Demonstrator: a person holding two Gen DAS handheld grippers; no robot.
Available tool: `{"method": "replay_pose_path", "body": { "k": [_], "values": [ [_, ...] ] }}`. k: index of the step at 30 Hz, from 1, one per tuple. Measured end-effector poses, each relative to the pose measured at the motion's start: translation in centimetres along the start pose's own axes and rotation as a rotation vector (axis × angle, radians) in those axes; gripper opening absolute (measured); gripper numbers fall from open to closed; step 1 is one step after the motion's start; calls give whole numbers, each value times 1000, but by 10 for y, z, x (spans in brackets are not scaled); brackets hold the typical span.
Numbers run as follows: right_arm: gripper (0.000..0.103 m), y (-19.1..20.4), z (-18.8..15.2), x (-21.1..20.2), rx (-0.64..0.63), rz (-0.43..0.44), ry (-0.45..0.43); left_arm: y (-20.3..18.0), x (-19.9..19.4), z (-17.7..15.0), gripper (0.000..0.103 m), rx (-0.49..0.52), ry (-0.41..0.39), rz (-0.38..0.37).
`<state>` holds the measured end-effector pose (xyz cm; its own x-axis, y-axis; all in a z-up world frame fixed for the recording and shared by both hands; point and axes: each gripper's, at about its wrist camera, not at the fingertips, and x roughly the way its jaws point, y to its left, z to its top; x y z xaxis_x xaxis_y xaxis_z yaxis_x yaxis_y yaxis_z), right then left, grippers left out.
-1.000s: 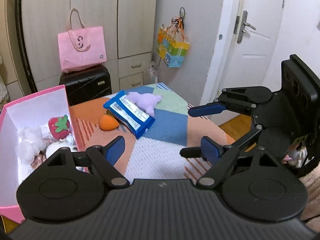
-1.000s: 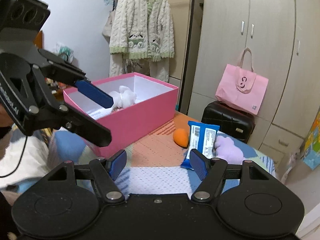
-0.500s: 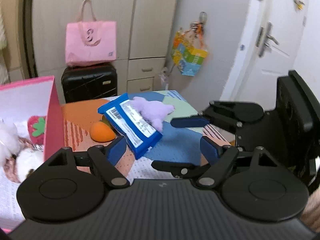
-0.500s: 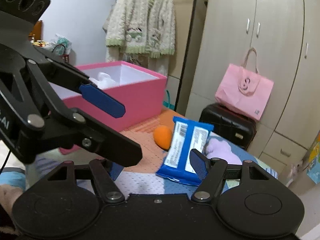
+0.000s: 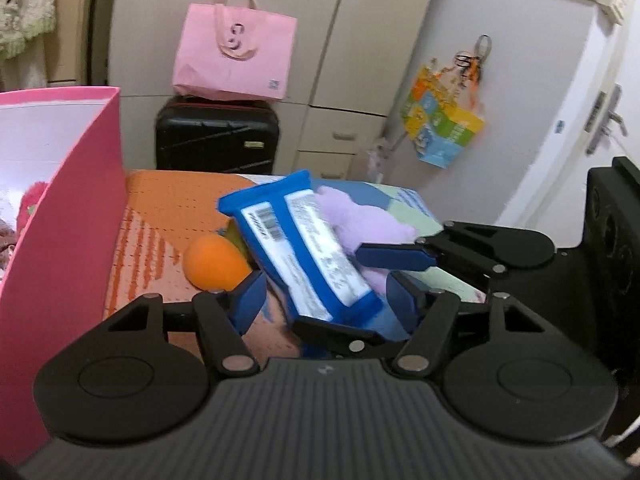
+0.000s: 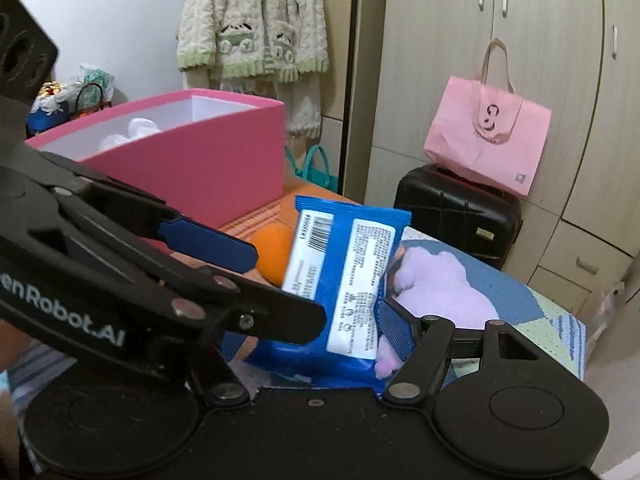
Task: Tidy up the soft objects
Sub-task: 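Grasp the blue wet-wipes packet with the left gripper while the right gripper grips its other end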
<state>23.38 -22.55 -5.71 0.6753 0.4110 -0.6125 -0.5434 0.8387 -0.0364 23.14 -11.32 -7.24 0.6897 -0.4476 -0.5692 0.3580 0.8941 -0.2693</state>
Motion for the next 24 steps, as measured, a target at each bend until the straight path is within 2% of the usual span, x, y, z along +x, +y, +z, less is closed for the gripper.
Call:
{"method": "replay_pose_path", "body": {
  "k": [5,10,15,19,22,24],
  "values": [
    [74,-8,-3,11,42,35,14,6,10,2,57,-31,21,-26],
    [75,-10,-3,16,49,42,11,5,18,-5,54,-79,-3,-4],
    [78,-11,-8,19,49,44,7,15,27,-9,54,-162,46,-32],
    [80,-7,-10,23,31,25,10,14,31,-13,53,-159,52,-17],
    [78,-7,-9,23,33,24,14,12,30,-14,40,-131,37,-11],
    [74,-5,-9,22,27,14,14,10,29,-14,39,-122,40,-11]
  ]
}}
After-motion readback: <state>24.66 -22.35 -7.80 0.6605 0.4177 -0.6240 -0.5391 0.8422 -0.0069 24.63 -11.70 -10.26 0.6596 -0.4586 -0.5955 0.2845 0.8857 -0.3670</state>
